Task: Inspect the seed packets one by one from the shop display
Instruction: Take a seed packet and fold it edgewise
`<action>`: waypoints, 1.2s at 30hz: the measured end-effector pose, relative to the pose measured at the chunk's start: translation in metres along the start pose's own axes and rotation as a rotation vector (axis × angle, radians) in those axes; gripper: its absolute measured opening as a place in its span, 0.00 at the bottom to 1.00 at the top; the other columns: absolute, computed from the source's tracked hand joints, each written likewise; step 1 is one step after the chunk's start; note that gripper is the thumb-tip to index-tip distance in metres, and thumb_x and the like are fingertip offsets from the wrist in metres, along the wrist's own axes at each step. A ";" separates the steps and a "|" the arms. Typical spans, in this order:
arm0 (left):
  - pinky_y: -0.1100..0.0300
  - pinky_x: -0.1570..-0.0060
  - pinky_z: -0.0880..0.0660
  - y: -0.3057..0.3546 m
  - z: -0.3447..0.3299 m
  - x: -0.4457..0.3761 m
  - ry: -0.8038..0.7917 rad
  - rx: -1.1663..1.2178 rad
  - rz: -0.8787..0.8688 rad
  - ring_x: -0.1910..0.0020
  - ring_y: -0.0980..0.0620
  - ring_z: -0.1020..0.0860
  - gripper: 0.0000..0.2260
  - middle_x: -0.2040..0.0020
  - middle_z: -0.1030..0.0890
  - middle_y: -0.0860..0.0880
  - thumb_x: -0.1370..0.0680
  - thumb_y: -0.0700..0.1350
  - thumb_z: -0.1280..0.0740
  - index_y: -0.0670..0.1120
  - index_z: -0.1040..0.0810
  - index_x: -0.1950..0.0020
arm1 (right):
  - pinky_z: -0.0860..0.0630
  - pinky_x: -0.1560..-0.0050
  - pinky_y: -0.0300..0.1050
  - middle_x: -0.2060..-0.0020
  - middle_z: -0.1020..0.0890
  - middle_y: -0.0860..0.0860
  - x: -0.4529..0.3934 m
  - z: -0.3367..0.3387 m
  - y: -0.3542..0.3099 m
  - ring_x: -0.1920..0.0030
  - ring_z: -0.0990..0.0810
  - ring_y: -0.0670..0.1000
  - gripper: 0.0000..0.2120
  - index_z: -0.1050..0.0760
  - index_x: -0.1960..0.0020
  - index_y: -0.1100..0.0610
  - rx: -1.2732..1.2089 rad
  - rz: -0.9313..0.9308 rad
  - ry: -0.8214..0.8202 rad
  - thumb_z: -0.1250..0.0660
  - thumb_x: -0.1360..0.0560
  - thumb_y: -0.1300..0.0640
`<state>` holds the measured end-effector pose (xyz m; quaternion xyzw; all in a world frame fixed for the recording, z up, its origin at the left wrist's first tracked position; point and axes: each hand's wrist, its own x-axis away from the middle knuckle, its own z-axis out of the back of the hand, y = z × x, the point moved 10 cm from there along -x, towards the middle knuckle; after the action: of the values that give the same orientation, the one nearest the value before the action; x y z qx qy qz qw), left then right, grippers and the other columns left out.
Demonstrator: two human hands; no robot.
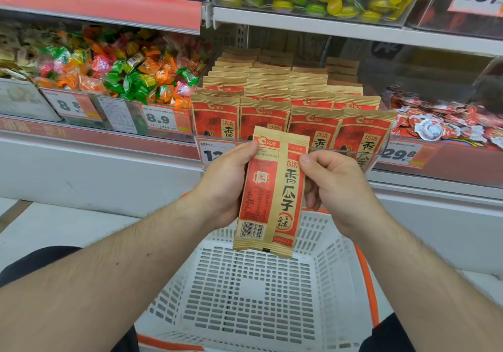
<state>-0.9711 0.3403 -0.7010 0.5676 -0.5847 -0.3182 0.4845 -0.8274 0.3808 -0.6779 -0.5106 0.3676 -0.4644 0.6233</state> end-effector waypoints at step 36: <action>0.43 0.52 0.20 -0.013 0.006 -0.002 0.018 -0.118 0.101 0.59 0.51 0.17 0.08 0.61 0.16 0.50 0.21 0.51 0.31 0.48 0.19 0.49 | 0.25 0.71 0.44 0.77 0.24 0.45 0.021 -0.035 -0.017 0.76 0.26 0.44 0.15 0.28 0.53 0.48 0.628 0.148 -0.272 0.24 0.34 0.56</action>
<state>-0.9721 0.3389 -0.7149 0.5108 -0.5882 -0.3222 0.5378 -0.8577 0.3494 -0.6679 -0.3233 0.1563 -0.4362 0.8251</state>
